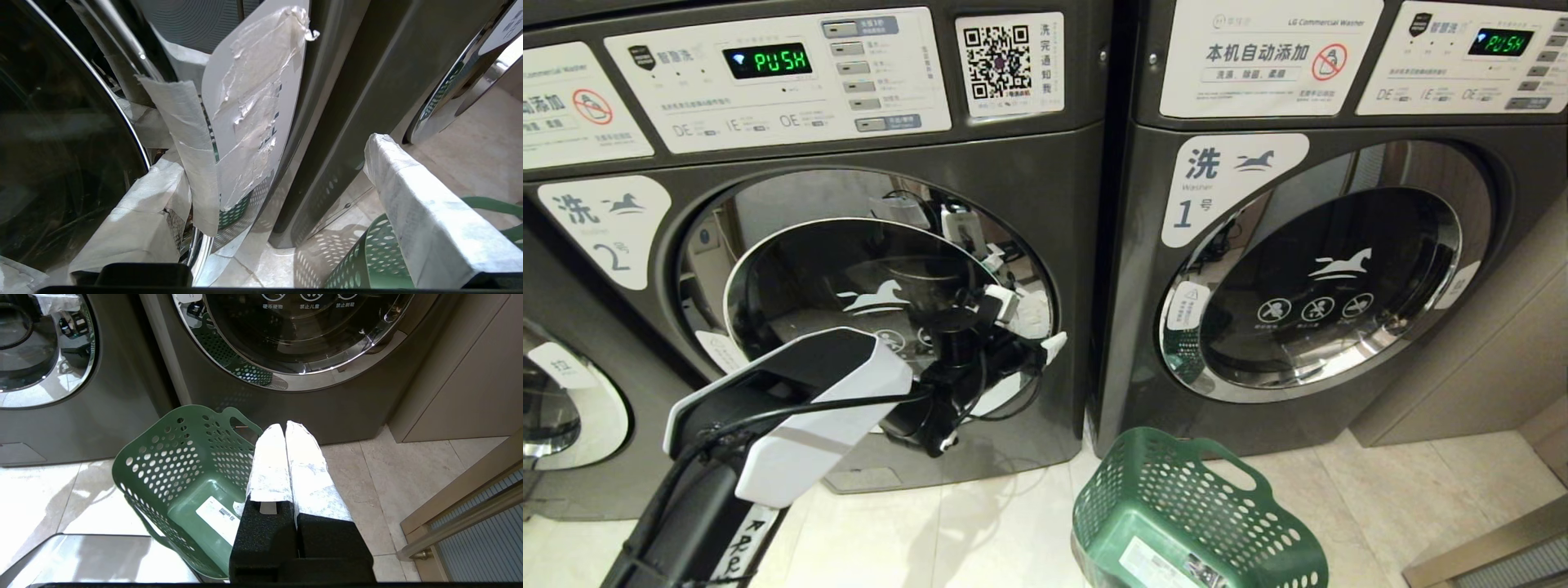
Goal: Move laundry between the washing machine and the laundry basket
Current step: Open the lid of the washing machine
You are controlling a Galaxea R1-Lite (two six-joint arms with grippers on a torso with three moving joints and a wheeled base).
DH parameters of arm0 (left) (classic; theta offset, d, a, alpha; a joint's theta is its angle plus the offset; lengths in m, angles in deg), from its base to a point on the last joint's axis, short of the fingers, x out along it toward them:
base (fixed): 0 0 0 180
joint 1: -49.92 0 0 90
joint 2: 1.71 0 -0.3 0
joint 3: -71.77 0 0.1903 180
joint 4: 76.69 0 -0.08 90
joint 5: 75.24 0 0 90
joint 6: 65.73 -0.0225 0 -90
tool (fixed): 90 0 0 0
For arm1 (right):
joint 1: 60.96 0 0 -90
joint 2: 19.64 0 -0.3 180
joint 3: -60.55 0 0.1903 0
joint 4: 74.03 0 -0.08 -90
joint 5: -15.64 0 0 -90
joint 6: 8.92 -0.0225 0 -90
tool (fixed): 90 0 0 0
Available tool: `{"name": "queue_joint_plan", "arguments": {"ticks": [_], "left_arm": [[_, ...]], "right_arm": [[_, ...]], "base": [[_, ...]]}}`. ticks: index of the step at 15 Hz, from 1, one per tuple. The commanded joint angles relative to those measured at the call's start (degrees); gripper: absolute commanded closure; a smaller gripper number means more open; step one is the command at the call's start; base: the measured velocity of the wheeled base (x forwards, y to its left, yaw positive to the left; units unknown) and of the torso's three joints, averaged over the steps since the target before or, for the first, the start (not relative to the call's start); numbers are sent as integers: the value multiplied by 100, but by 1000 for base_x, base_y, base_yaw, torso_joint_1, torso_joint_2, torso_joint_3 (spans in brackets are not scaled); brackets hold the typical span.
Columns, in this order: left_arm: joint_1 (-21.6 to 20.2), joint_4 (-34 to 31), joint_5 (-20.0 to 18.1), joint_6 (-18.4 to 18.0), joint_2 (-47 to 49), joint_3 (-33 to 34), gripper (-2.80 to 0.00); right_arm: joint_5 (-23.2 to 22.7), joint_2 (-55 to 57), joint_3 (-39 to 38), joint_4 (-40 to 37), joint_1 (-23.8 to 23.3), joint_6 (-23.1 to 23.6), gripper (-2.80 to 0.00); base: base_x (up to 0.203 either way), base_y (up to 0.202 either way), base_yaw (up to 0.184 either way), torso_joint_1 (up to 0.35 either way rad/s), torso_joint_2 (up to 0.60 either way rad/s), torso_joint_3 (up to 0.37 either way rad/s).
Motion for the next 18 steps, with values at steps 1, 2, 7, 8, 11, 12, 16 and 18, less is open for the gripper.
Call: {"name": "queue_joint_plan", "arguments": {"ticks": [1, 2, 7, 8, 11, 12, 16, 18], "left_arm": [[41, 45, -105, 74, 38, -25, -280], [50, 46, -229, 150, 38, -25, -280], [45, 129, -647, 199, 34, 95, -280], [37, 230, -827, 198, 17, 163, -280], [31, 548, -1253, 144, -35, 441, -280], [34, 608, -1278, 130, -47, 507, -280], [37, 751, -1627, 131, -245, 1028, -280], [43, 871, -1810, 132, -287, 1161, -280]], "right_arm": [[0, -4, 0, 1, 3, 1, 0], [0, -4, 0, 1, 3, 1, 0], [0, -4, 0, 1, 3, 1, 0], [0, -4, 0, 1, -3, 1, 0], [0, -4, 0, 1, 2, 1, 0], [0, -4, 0, 1, 4, 1, 0], [0, -4, 0, 1, 4, 1, 0], [0, -4, 0, 1, -5, 1, 0]], "base": [[0, 0, 0, 0, 0, 0], [0, 0, 0, 0, 0, 0], [0, 0, 0, 0, 0, 0], [0, 0, 0, 0, 0, 0], [0, 0, 0, 0, 0, 0], [0, 0, 0, 0, 0, 0], [0, 0, 0, 0, 0, 0], [0, 0, 0, 0, 0, 0]]}}
